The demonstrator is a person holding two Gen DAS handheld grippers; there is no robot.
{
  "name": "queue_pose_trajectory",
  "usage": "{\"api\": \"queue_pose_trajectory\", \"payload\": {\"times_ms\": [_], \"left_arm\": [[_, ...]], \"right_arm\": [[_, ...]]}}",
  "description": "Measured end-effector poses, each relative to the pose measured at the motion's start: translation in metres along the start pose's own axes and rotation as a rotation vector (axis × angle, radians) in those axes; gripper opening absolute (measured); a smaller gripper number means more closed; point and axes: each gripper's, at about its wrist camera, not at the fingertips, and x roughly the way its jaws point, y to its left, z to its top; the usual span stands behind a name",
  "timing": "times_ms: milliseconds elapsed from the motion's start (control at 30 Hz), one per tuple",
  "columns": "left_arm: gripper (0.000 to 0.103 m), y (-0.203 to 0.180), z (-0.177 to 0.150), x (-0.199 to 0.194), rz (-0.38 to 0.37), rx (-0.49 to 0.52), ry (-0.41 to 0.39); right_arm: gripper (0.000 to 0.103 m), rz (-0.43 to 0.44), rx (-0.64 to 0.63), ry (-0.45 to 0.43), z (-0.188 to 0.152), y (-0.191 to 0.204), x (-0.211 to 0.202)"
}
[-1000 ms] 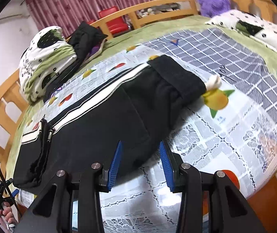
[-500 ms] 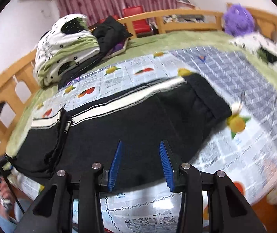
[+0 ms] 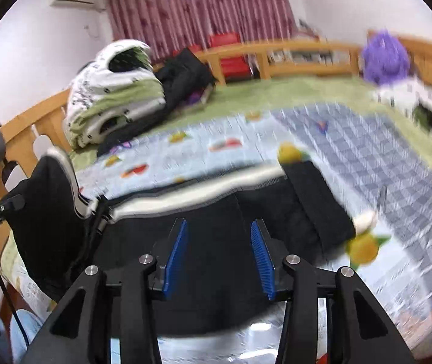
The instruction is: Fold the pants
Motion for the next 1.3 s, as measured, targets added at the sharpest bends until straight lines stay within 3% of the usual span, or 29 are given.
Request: {"api": "queue_pose_trajectory", "payload": {"times_ms": [100,233,300,367,467,533,633,733,867,967,1000,1100,1300], "left_arm": [[0.017,-0.02,-0.022,0.038,-0.072,-0.004,0.074],[0.017,-0.024,-0.046,0.078,-0.139,-0.063,0.219],[0.019,-0.022,-0.052,0.075,-0.14,-0.066,0.248],[0.025,-0.02,-0.049,0.061,-0.181,-0.072,0.228],[0.054,-0.006,-0.046,0.033,-0.236,-0.103,0.187],[0.06,0.009,-0.043,0.017,-0.23,-0.138,0.148],[0.06,0.037,-0.04,-0.003,-0.162,-0.184,0.104],[0.06,0.068,-0.044,-0.018,-0.047,-0.234,0.072],[0.06,0.097,-0.049,-0.033,0.168,-0.223,0.058],[0.06,0.107,-0.049,-0.038,0.259,-0.192,0.057],[0.06,0.11,-0.048,-0.039,0.289,-0.179,0.058],[0.06,0.117,-0.048,-0.042,0.345,-0.139,0.047],[0.06,0.12,-0.042,-0.036,0.405,-0.094,0.047]], "right_arm": [[0.043,-0.047,0.054,0.101,-0.009,-0.028,0.02],[0.043,-0.017,0.139,0.123,-0.018,-0.055,0.021],[0.043,0.003,0.162,0.132,-0.02,-0.059,0.021],[0.043,0.047,0.177,0.143,-0.02,-0.055,0.024],[0.045,0.103,0.165,0.154,-0.016,-0.04,0.032],[0.045,0.133,0.123,0.158,-0.012,-0.021,0.042],[0.045,0.199,0.111,0.184,-0.008,0.003,0.058],[0.045,0.268,0.099,0.222,-0.002,0.034,0.082],[0.045,0.265,0.06,0.275,-0.004,0.069,0.111],[0.043,0.245,0.06,0.327,-0.01,0.087,0.136],[0.036,0.247,0.065,0.339,-0.012,0.092,0.143],[0.035,0.239,0.059,0.355,-0.013,0.103,0.154],[0.045,0.252,0.014,0.379,-0.013,0.11,0.158]]}}
